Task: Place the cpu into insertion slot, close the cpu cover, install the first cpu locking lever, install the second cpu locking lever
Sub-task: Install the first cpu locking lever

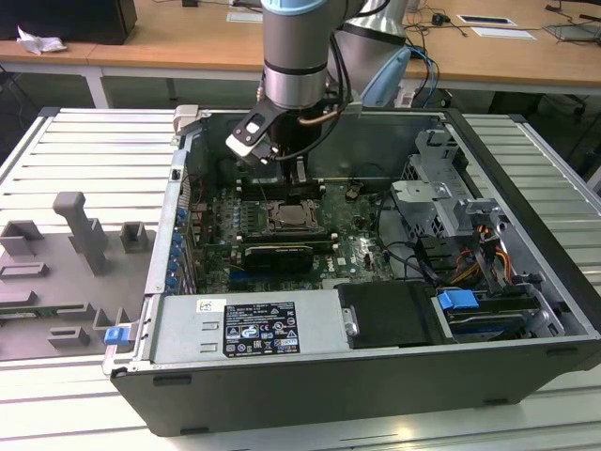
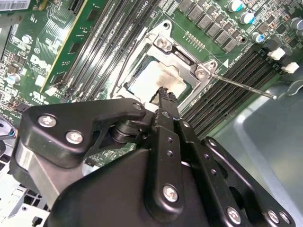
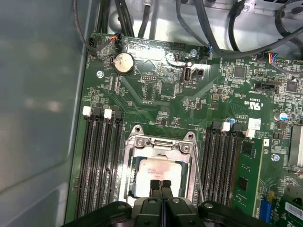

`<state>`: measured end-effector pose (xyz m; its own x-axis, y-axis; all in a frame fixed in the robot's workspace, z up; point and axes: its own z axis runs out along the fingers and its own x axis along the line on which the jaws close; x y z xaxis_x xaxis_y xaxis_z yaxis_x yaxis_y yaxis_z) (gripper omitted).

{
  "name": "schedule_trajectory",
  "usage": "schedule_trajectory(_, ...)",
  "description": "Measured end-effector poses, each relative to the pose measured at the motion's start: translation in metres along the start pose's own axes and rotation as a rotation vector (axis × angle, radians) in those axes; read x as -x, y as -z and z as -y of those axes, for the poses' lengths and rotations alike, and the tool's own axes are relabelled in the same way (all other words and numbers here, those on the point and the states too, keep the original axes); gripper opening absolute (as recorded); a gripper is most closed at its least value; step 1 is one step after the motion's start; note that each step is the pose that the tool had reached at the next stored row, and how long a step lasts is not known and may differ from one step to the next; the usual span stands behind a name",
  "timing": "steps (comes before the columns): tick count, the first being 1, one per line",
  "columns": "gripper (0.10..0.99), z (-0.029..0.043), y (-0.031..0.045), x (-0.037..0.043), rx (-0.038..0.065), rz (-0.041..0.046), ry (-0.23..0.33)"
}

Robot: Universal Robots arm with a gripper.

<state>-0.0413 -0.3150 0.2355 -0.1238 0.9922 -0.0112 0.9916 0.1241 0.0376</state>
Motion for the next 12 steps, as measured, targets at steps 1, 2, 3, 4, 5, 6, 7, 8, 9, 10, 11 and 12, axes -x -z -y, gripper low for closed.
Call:
schedule_trajectory(1, 0.106, 0.0000, 0.0004, 0.0000, 0.000, -0.0001, 0.000)
schedule_trajectory(2, 0.106, 0.0000, 0.0008, 0.0000, 0.000, -0.0001, 0.000)
schedule_trajectory(3, 0.106, -0.0001, 0.0010, 0.0000, 0.000, -0.0001, 0.000)
schedule_trajectory(4, 0.106, -0.0001, 0.0013, 0.0000, 0.000, -0.0001, 0.000)
schedule_trajectory(5, 0.106, -0.0001, 0.0017, 0.0000, 0.000, -0.0001, 0.000)
schedule_trajectory(6, 0.106, -0.0001, 0.0020, 0.0000, 0.000, 0.0000, 0.000)
schedule_trajectory(7, 0.106, -0.0001, 0.0024, 0.0000, 0.000, 0.0001, 0.000)
schedule_trajectory(8, 0.106, -0.0001, 0.0029, 0.0000, 0.000, -0.0001, 0.000)
schedule_trajectory(9, 0.106, -0.0001, 0.0034, 0.0000, 0.000, -0.0001, 0.000)
schedule_trajectory(10, 0.106, -0.0002, 0.0037, 0.0000, 0.000, -0.0001, 0.000)
schedule_trajectory(11, 0.106, -0.0002, 0.0039, 0.0000, 0.000, 0.0000, 0.000)
schedule_trajectory(12, 0.106, -0.0002, 0.0041, 0.0000, 0.000, 0.0000, 0.000)
